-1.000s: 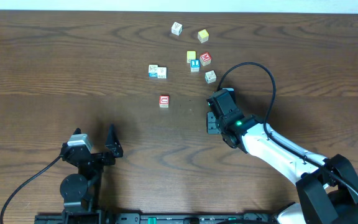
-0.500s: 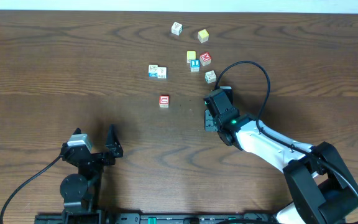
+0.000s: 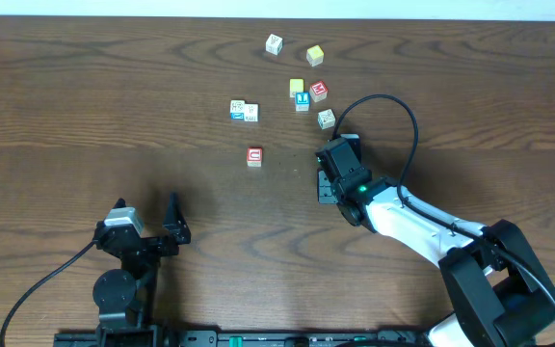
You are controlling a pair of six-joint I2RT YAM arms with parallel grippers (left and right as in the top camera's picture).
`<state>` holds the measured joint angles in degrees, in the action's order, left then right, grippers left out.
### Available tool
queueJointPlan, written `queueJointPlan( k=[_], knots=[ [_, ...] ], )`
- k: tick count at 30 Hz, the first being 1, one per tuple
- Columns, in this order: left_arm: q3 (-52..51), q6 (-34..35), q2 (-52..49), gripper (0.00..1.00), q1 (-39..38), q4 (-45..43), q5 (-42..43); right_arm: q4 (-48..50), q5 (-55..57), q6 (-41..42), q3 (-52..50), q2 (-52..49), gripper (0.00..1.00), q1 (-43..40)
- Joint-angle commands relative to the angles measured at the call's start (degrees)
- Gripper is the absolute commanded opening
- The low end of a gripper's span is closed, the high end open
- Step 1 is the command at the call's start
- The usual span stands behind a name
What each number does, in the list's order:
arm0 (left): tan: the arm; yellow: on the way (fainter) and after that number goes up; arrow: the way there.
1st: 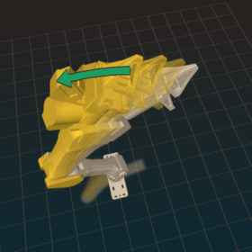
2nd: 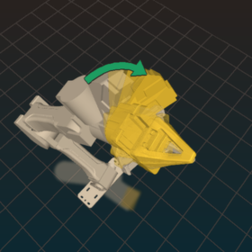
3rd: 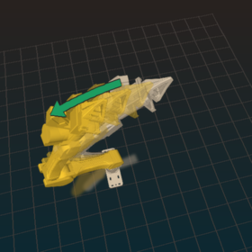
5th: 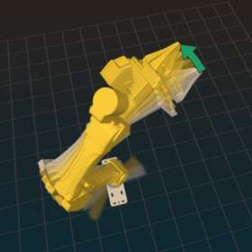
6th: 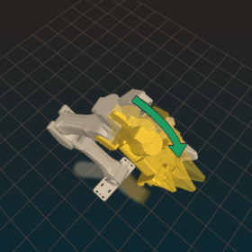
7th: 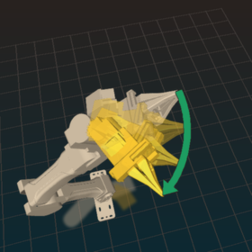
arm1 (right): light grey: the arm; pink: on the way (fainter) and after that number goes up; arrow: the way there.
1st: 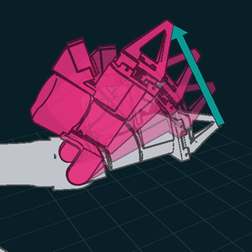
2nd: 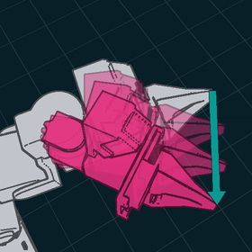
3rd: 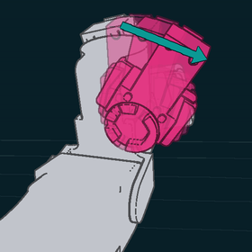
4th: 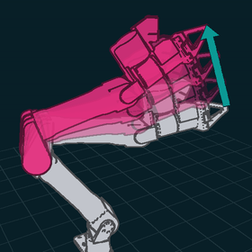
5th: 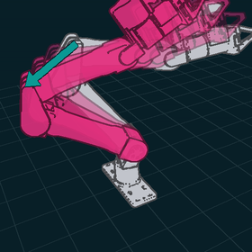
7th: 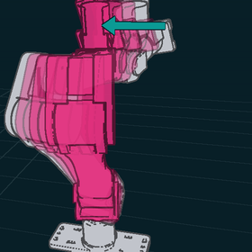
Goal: Lift 4 blocks
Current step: 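Carry the red A block toward the center and set it down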
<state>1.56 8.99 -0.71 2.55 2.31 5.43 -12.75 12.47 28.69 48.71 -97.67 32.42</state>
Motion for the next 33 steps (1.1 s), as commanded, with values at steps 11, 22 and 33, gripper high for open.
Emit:
queueJointPlan(
  k=[11, 22, 33],
  knots=[
    [-1.3, -0.3, 0.1, 0.98, -0.1, 1.3, 0.3, 0.9, -0.2, -3.1, 2.0, -0.3, 0.57, 0.3],
    [-1.3, -0.3, 0.1, 0.98, -0.1, 1.3, 0.3, -1.6, 1.0, -5.8, 3.8, -0.3, 0.57, 0.3],
    [-1.3, -0.3, 0.1, 0.98, -0.1, 1.3, 0.3, -8.8, 0.8, 2.1, 3.9, -0.3, 0.43, 0.3]
  ],
)
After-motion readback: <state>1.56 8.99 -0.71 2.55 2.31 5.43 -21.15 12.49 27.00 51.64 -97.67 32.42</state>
